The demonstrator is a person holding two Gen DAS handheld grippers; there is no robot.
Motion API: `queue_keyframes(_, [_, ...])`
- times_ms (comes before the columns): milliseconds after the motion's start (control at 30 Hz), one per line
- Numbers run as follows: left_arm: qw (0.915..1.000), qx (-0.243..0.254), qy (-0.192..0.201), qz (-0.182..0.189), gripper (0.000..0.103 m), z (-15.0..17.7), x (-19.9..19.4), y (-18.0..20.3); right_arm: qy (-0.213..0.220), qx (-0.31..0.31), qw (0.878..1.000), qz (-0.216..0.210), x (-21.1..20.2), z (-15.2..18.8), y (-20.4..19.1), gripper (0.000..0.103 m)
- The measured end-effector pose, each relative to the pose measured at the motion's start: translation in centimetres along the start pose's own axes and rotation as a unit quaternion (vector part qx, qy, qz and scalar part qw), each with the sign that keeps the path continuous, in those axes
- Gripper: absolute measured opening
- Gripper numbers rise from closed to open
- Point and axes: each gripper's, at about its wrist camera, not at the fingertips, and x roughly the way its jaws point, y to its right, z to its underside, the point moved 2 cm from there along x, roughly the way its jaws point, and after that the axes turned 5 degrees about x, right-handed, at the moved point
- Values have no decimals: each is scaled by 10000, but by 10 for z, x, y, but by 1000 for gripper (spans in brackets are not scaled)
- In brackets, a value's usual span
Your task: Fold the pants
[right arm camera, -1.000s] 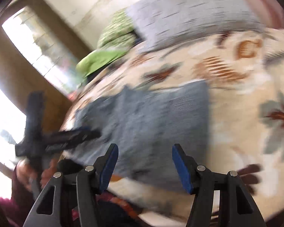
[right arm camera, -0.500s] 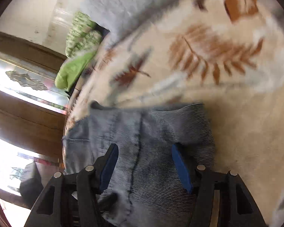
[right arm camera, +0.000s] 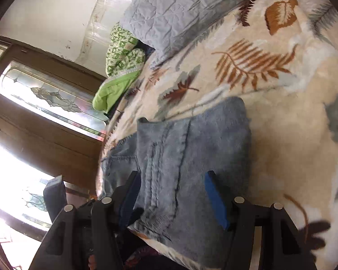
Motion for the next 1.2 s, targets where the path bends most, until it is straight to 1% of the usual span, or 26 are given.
queue_keyframes(33, [10000, -61, 16, 24, 84, 1, 3, -1, -83, 23, 9999, 115, 3, 5, 3, 63])
queue_keyframes(100, [9999, -139, 59, 8, 87, 1, 2, -4, -243, 125, 9990, 352, 11, 13, 12, 63])
queue_keyframes(167, [9999, -87, 53, -5, 87, 1, 1, -4, -207, 136, 9993, 277, 10, 14, 15, 63])
queue_keyframes(267, [9999, -103, 95, -53, 90, 1, 2, -4, -267, 164, 9992, 245, 12, 13, 18, 63])
queue_keyframes(333, [9998, -154, 118, -106, 95, 3, 3, -5, -247, 223, 9993, 167, 13, 13, 21, 63])
queue_keyframes(533, [9993, -271, 196, -176, 103, 7, 7, -6, -239, 291, 9993, -11, 10, 13, 27, 63])
queue_keyframes(667, [9988, -289, 382, -139, 103, 15, 7, -7, -242, 271, 9993, -17, 10, 13, 27, 63])
queue_keyframes(1067, [9964, -427, 735, 33, 103, 29, 4, -15, -205, 127, 9997, 33, 11, 15, 24, 63])
queue_keyframes(1200, [9947, -465, 915, 84, 103, 27, 8, -13, -196, -87, 9996, 174, 12, 17, 19, 63])
